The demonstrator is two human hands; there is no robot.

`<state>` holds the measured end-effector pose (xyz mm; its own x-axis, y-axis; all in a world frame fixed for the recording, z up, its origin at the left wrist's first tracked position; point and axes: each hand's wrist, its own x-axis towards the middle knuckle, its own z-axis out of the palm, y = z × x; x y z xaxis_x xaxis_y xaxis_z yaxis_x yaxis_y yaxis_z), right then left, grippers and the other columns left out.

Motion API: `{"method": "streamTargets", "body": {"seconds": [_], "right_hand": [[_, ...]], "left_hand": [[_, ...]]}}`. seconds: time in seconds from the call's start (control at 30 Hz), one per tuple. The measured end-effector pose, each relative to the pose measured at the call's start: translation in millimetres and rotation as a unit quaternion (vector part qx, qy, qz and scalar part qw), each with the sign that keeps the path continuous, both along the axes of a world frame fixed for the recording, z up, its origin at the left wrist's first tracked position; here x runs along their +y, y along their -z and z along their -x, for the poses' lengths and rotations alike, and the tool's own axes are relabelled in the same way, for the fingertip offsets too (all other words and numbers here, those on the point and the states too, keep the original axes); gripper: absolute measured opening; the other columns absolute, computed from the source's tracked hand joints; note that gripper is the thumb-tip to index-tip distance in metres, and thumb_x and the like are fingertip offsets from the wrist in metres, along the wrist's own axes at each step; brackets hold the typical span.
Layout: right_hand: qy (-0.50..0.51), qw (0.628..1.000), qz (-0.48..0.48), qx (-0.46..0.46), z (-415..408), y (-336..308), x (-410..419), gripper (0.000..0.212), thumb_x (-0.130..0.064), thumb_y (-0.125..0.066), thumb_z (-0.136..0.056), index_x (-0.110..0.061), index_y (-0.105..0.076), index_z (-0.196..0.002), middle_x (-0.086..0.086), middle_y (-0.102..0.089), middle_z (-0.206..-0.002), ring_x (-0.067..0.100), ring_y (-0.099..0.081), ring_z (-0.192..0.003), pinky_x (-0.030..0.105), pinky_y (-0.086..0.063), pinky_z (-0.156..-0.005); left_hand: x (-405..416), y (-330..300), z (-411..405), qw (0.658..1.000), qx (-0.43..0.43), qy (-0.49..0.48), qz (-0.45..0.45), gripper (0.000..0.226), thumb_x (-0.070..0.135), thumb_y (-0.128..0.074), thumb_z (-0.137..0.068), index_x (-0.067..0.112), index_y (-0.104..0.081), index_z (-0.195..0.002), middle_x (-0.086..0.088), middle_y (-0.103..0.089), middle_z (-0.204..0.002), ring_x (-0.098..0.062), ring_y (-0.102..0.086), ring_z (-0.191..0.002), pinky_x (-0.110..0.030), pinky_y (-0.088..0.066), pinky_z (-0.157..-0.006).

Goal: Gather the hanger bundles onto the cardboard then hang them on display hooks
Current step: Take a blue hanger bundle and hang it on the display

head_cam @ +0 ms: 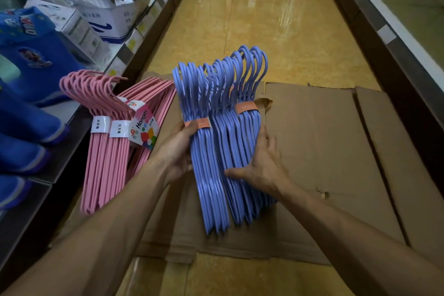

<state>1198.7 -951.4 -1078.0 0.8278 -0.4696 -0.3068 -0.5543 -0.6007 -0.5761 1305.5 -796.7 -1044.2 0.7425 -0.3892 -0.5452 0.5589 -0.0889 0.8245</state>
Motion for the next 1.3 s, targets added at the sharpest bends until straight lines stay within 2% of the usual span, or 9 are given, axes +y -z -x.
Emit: {"method": "streamTargets", "body": {"seconds": [0.3, 0.4, 0.53, 0.63, 0.77, 0.9, 0.97, 1.1, 1.3], "right_hand": [[0.021, 0.995, 0.078, 0.057, -16, -8, 36, 0.143, -0.054, -0.082, -0.068, -0.016, 0.027, -0.153, 0.007, -0.001, -0.163, 0.036, -0.026, -0.141, 0.057, -0.034, -0.106], [0.018, 0.991, 0.109, 0.075, -18, -10, 41, 0.143, -0.054, -0.081, -0.071, -0.015, 0.030, -0.151, 0.009, 0.003, -0.164, 0.038, -0.024, -0.142, 0.056, -0.035, -0.105], [0.019, 0.986, 0.137, 0.089, -17, -9, 45, 0.144, -0.056, -0.081, -0.072, -0.023, 0.036, -0.148, 0.010, 0.004, -0.164, 0.040, -0.028, -0.140, 0.056, -0.038, -0.101], [0.033, 0.987, 0.126, 0.091, -16, -7, 48, 0.142, -0.054, -0.080, -0.074, -0.027, 0.040, -0.146, 0.012, 0.004, -0.164, 0.041, -0.031, -0.139, 0.056, -0.040, -0.099], [0.058, 0.990, 0.104, 0.080, -16, -4, 55, 0.139, -0.046, -0.078, -0.078, -0.029, 0.043, -0.143, 0.013, 0.005, -0.164, 0.044, -0.029, -0.140, 0.057, -0.039, -0.102], [0.072, 0.989, 0.108, 0.073, -18, 0, 60, 0.136, -0.045, -0.075, -0.080, -0.031, 0.045, -0.141, 0.010, 0.009, -0.166, 0.044, -0.022, -0.144, 0.061, -0.035, -0.104], [0.071, 0.987, 0.118, 0.077, -16, 2, 60, 0.137, -0.046, -0.075, -0.081, -0.031, 0.047, -0.140, 0.009, 0.011, -0.166, 0.044, -0.019, -0.146, 0.064, -0.034, -0.106], [0.067, 0.985, 0.143, 0.073, -13, 6, 59, 0.137, -0.046, -0.074, -0.082, -0.027, 0.050, -0.138, 0.010, 0.012, -0.166, 0.044, -0.021, -0.146, 0.065, -0.035, -0.105], [0.043, 0.981, 0.179, 0.066, -5, 6, 47, 0.129, -0.036, -0.070, -0.084, -0.026, 0.046, -0.142, 0.013, 0.004, -0.166, 0.042, -0.034, -0.137, 0.057, -0.041, -0.101]], "left_hand": [[15, -5, -5, 1.000, -0.002, 0.010, -0.028, 0.030, 0.039, -0.044, -0.104, 0.030, -0.052, -0.132, -0.007, -0.068, -0.113, -0.029, -0.067, -0.104, -0.054, -0.055, -0.088], [20, -6, -6, 0.995, -0.049, 0.041, -0.077, 0.038, 0.047, -0.044, -0.102, 0.032, -0.048, -0.137, -0.005, -0.066, -0.115, -0.028, -0.067, -0.101, -0.053, -0.058, -0.083], [28, -10, -11, 0.940, -0.165, 0.133, -0.267, 0.060, 0.065, -0.035, -0.097, 0.037, -0.030, -0.150, -0.007, -0.059, -0.130, -0.030, -0.066, -0.099, -0.047, -0.058, -0.080], [31, -8, -20, 0.896, -0.283, 0.125, -0.319, 0.060, 0.060, -0.045, -0.096, 0.034, -0.031, -0.149, -0.009, -0.054, -0.137, -0.031, -0.059, -0.115, -0.047, -0.052, -0.091], [27, -12, -30, 0.891, -0.372, 0.059, -0.253, 0.056, 0.041, -0.071, -0.084, 0.027, -0.048, -0.133, 0.002, -0.057, -0.131, -0.015, -0.054, -0.118, -0.041, -0.049, -0.095], [17, -28, -29, 0.917, -0.380, -0.011, -0.121, 0.042, 0.015, -0.076, -0.084, 0.015, -0.061, -0.123, 0.011, -0.065, -0.108, 0.007, -0.063, -0.088, -0.015, -0.053, -0.074], [14, -37, -29, 0.934, -0.354, -0.029, -0.041, 0.035, 0.015, -0.077, -0.084, 0.013, -0.067, -0.117, 0.008, -0.070, -0.105, 0.006, -0.067, -0.088, -0.014, -0.056, -0.069], [11, -47, -31, 0.947, -0.321, -0.026, 0.000, 0.029, 0.035, -0.079, -0.075, 0.027, -0.072, -0.101, 0.014, -0.076, -0.094, 0.001, -0.070, -0.090, -0.018, -0.057, -0.073], [-5, -52, -29, 0.958, -0.281, -0.045, 0.038, 0.021, 0.016, -0.081, -0.079, 0.017, -0.072, -0.097, 0.010, -0.076, -0.085, -0.002, -0.072, -0.080, -0.015, -0.054, -0.064]]}}
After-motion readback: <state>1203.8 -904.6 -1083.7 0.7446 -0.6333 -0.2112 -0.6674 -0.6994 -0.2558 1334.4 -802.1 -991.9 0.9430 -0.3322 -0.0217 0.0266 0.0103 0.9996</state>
